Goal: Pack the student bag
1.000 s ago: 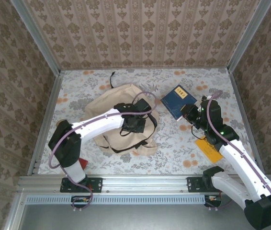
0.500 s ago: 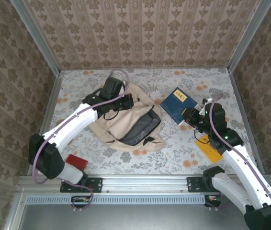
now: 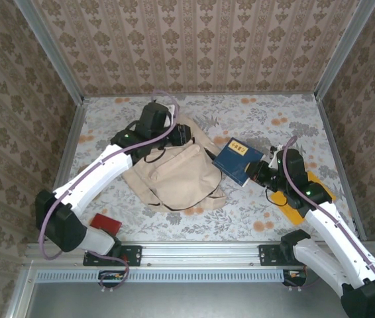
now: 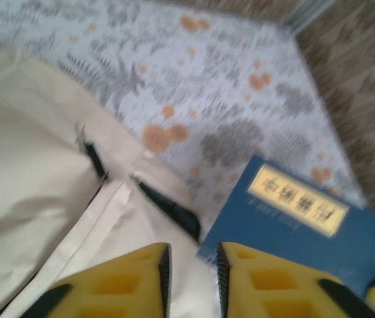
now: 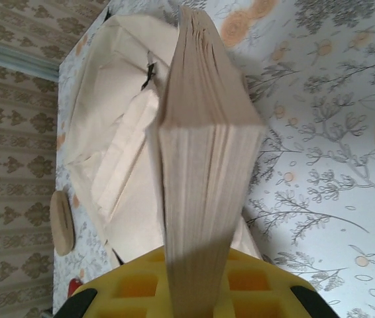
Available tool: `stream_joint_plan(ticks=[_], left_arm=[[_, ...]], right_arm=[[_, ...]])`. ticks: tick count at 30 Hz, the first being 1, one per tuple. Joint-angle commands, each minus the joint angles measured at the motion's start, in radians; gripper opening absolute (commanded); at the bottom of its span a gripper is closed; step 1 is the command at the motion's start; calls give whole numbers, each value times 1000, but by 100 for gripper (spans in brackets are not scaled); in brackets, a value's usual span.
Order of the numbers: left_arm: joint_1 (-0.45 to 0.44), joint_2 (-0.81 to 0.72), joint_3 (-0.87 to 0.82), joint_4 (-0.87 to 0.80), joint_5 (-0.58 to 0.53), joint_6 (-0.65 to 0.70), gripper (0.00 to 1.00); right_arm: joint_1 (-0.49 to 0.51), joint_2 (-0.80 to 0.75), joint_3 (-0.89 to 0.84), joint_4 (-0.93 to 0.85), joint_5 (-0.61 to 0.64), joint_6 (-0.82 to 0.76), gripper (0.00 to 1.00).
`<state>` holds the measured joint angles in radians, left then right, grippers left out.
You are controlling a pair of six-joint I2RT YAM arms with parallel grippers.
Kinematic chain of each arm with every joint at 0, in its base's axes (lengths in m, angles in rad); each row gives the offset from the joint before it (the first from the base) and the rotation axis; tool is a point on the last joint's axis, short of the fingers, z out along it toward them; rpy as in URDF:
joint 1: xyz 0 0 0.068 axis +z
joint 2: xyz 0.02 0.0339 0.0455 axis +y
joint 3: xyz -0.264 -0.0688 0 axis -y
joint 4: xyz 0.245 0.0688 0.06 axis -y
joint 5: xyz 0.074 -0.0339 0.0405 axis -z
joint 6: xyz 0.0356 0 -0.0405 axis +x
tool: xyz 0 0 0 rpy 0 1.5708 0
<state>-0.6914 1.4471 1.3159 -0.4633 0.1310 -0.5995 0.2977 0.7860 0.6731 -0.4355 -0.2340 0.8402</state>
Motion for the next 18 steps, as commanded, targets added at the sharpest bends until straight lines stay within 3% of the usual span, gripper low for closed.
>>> stream_joint_plan(ticks=[1, 5, 11, 16, 18], left_arm=[[-54, 52, 2, -176, -54, 10, 48], [-123, 131, 4, -258, -63, -22, 59], [-213, 276, 55, -334, -87, -73, 71], [-241, 406, 113, -393, -83, -105, 73], [-245, 438, 132, -419, -112, -108, 68]], right_arm=[[2, -11, 16, -46, 100, 9, 4], [-1, 3, 26, -97, 194, 23, 3], [-2, 3, 15, -93, 208, 41, 3], [-3, -1, 8, -92, 206, 48, 3], [-3, -7, 5, -92, 206, 50, 3]])
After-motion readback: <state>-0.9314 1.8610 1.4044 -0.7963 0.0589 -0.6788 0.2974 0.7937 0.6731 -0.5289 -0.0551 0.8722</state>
